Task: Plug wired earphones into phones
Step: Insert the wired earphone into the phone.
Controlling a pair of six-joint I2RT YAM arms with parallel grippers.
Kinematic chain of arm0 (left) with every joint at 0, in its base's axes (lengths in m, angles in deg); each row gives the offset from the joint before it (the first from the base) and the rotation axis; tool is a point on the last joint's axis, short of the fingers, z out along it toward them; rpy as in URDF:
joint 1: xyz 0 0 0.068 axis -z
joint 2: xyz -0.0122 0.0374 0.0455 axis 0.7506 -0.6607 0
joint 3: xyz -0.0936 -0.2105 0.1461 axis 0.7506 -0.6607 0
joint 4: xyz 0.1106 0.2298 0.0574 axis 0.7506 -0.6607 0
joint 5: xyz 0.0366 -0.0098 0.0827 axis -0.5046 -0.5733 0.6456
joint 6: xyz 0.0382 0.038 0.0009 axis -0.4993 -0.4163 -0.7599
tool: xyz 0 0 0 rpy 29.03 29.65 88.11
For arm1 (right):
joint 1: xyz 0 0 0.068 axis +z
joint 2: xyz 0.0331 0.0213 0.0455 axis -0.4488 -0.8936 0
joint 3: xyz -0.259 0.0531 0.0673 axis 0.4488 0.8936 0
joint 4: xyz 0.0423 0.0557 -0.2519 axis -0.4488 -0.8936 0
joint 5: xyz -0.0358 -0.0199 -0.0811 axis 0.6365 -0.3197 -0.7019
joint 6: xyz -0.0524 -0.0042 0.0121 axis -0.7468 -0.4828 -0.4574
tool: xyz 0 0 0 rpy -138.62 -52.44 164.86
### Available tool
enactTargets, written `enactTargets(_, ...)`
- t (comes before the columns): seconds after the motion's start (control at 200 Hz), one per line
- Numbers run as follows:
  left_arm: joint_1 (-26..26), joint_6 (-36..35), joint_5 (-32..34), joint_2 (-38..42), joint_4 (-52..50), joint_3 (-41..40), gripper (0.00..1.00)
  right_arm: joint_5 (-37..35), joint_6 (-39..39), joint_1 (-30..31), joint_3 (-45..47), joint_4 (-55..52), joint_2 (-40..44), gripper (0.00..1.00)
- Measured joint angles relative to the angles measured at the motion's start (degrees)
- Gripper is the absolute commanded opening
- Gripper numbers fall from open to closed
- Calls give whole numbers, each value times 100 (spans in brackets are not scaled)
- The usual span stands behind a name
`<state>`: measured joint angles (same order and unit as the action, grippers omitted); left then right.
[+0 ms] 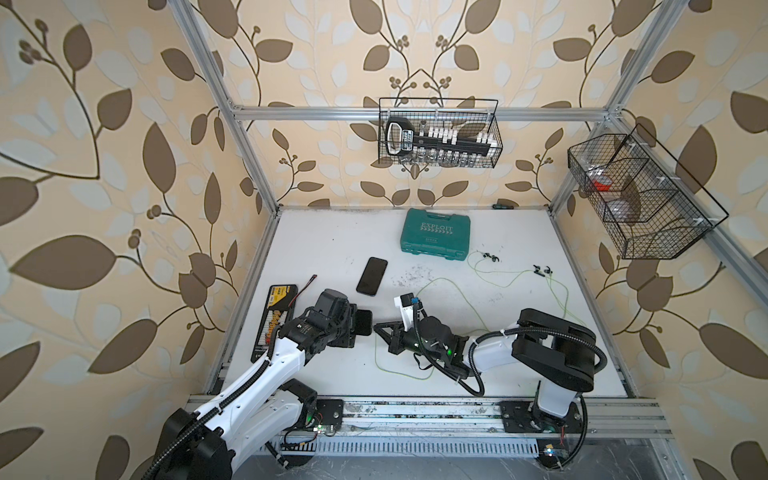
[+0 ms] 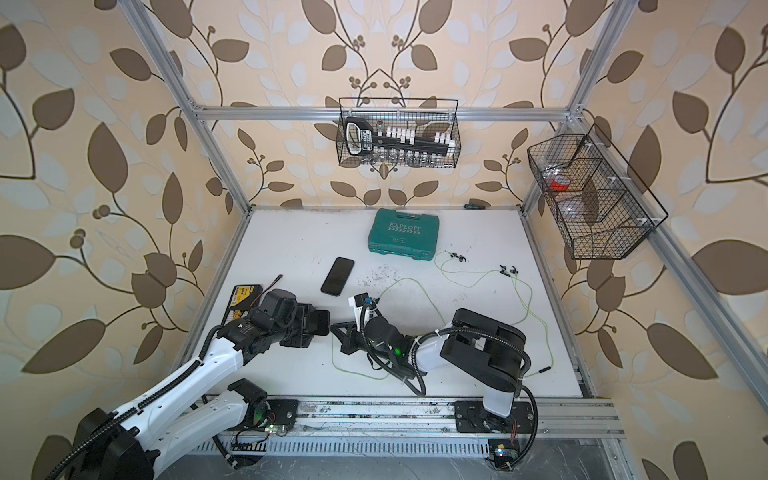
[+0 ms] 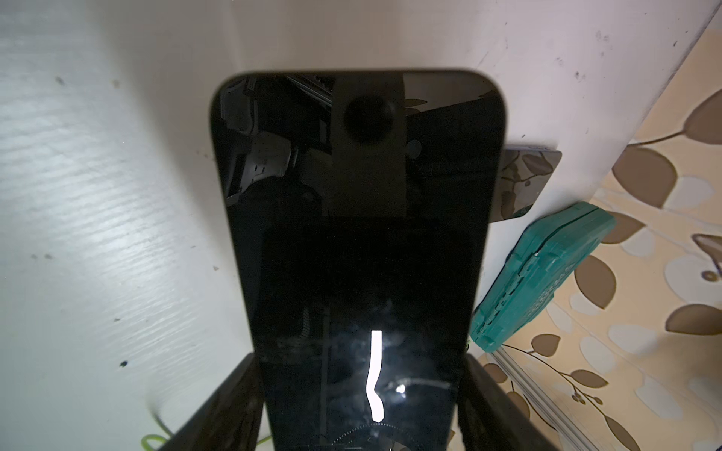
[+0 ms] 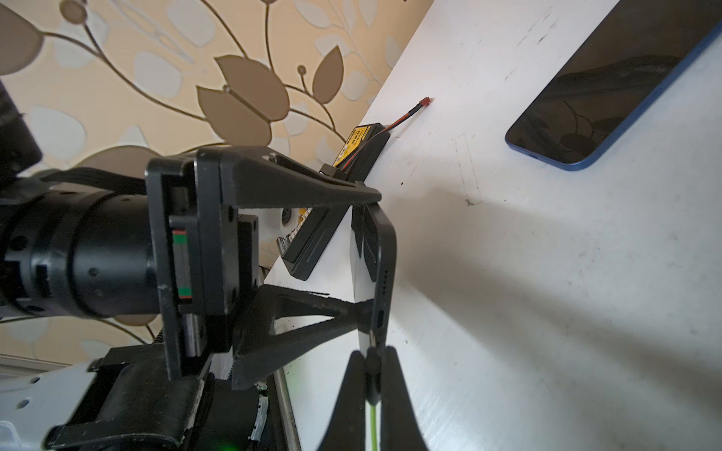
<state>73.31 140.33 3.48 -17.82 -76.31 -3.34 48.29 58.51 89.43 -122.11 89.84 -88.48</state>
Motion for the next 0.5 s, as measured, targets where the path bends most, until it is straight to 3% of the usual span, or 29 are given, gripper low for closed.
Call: enactTargets(0.5, 0, 9, 94, 144, -26, -2, 61, -63, 46, 0, 0, 31, 0, 0)
